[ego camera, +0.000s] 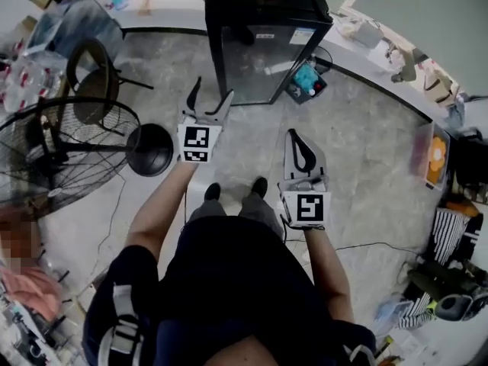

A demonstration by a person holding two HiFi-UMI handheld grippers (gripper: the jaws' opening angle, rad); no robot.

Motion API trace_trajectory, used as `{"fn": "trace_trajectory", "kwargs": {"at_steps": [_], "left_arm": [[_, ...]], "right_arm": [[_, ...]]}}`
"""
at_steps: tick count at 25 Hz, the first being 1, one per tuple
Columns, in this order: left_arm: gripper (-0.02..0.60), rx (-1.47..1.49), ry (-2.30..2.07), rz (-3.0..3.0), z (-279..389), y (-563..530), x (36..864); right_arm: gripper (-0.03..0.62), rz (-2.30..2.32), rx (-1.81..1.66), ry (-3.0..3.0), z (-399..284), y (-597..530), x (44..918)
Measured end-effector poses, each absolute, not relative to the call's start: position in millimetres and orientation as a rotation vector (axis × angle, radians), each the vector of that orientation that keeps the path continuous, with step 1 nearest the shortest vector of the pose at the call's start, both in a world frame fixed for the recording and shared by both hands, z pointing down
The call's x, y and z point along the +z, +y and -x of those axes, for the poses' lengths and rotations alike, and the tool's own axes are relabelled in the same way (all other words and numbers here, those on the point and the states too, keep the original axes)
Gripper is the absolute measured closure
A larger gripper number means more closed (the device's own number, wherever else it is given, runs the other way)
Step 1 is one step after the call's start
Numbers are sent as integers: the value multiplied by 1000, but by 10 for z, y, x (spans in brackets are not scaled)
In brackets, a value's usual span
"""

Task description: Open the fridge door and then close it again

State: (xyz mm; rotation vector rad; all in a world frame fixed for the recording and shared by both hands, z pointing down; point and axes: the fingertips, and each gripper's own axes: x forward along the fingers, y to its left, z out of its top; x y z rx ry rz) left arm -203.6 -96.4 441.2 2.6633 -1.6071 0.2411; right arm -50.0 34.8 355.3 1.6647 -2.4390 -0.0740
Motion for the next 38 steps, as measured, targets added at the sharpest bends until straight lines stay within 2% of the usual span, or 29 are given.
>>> {"fn": "trace_trajectory", "kwargs": {"at_steps": [9,23,38], "left_arm": [[243,173,-1637,-2518,1892,-1767,4934],[244,208,-1454,-2560,2271,-2749,5818],[250,195,-1243,-2605,2236,-3186,6376]], "right_arm": [[576,-1418,-46,-2559,26,-254,3791],[576,-1356,-1,-2569,464,-757,4111],[576,-1332,61,-2548,571,-1014,4434]]}}
